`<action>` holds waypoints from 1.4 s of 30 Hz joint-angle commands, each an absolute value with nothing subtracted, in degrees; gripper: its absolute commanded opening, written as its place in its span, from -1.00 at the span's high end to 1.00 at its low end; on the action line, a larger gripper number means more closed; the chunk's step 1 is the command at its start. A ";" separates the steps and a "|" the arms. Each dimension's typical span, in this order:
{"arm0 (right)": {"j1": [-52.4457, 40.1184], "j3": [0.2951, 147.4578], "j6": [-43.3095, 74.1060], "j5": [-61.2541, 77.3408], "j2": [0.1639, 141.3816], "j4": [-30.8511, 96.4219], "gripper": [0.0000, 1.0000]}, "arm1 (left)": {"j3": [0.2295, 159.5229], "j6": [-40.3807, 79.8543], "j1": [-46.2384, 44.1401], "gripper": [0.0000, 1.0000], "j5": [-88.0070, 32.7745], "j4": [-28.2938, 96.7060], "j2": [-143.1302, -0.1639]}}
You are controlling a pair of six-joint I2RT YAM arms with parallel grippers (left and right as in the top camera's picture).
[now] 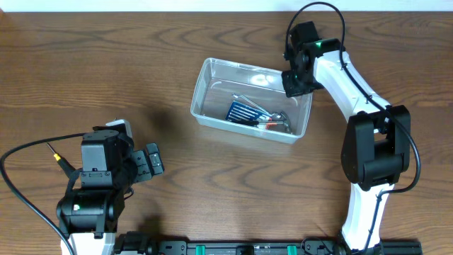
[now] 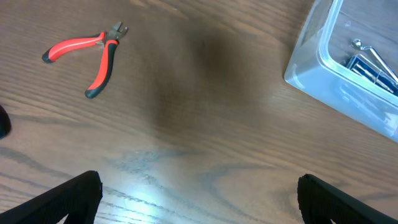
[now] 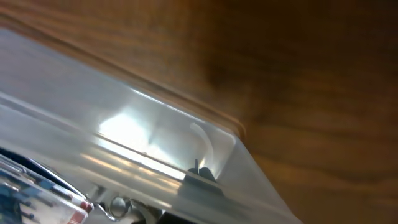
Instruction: Pack container
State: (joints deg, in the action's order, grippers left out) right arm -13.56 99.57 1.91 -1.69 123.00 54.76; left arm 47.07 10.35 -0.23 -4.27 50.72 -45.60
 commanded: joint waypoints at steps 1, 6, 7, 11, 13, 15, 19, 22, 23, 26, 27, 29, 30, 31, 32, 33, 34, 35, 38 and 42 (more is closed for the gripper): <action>-13.04 99.59 -0.14 -1.91 123.46 52.62 0.97 | 48.25 10.39 -0.47 -0.97 -3.79 50.65 -45.56; -13.06 99.59 -0.58 -1.91 123.46 50.72 0.97 | 48.25 10.39 -0.45 -0.97 -3.79 50.65 -45.56; -13.04 99.59 -0.99 -1.89 123.46 50.43 0.97 | 48.25 10.39 -0.45 -0.97 -3.79 50.65 -45.56; -13.04 99.59 -2.50 -1.98 123.46 48.73 0.98 | 48.25 10.37 -0.45 -0.97 -3.79 50.65 -45.56; -13.04 99.59 -2.68 -1.91 123.46 47.88 0.97 | 48.25 10.37 -0.45 -0.97 -3.79 50.65 -45.56; -13.06 99.59 -2.68 -1.91 123.46 47.07 0.97 | 48.25 10.37 -0.45 -0.97 -3.79 50.65 -45.56; -13.06 99.59 -2.72 -1.91 123.46 45.98 0.97 | 48.25 10.37 -0.45 -0.97 -3.79 50.65 -45.58; -13.06 99.59 -3.38 -1.89 123.46 46.02 0.98 | 48.25 10.39 -0.45 -0.97 -3.79 50.65 -45.56; -13.06 99.59 -3.68 -1.91 123.46 46.02 0.98 | 48.25 10.39 -0.45 -0.97 -3.79 50.65 -45.56; -13.06 99.59 -5.39 -1.91 123.46 45.54 0.98 | 48.25 10.39 -0.47 -0.97 -3.79 50.65 -45.56; -13.06 99.59 -6.11 -1.91 123.46 45.21 0.97 | 48.25 10.37 -0.45 -0.97 -3.79 50.65 -45.56; -13.06 99.59 -6.83 -1.91 123.46 44.69 0.98 | 48.25 10.39 -0.45 -0.97 -3.79 50.65 -45.56; -13.06 99.59 -7.01 -1.93 123.46 44.51 0.97 | 48.25 10.37 -0.45 -0.97 -3.79 50.65 -45.56; -13.06 99.59 -7.31 -1.91 123.46 44.29 0.97 | 48.25 10.39 -0.45 -0.97 -3.79 50.65 -45.56; -13.06 99.59 -7.40 -1.91 123.46 44.07 0.97 | 48.25 10.39 -0.45 -0.97 -3.79 50.65 -45.56; -13.06 99.59 -7.40 -1.91 123.46 43.88 0.97 | 48.25 10.39 -0.45 -0.97 -3.79 50.68 -45.56; -13.06 99.59 -7.40 -1.91 123.46 43.72 0.97 | 48.25 10.39 -0.47 -0.97 -3.79 50.65 -45.56; -13.08 99.59 -7.40 -1.65 123.46 43.77 0.97 | 48.25 10.39 -0.45 -0.97 -3.81 50.68 -45.56; -13.50 99.59 -7.40 1.43 123.46 46.33 0.97 | 48.25 10.37 -0.45 -0.97 -3.79 50.68 -45.56; -15.20 99.79 -7.38 3.90 123.20 54.15 0.86 | 48.25 10.37 -0.45 -0.97 -3.79 50.68 -45.54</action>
State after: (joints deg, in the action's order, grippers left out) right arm -13.89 99.55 -6.59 1.15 123.00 52.07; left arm 47.07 10.35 -0.23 -4.27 50.74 -45.60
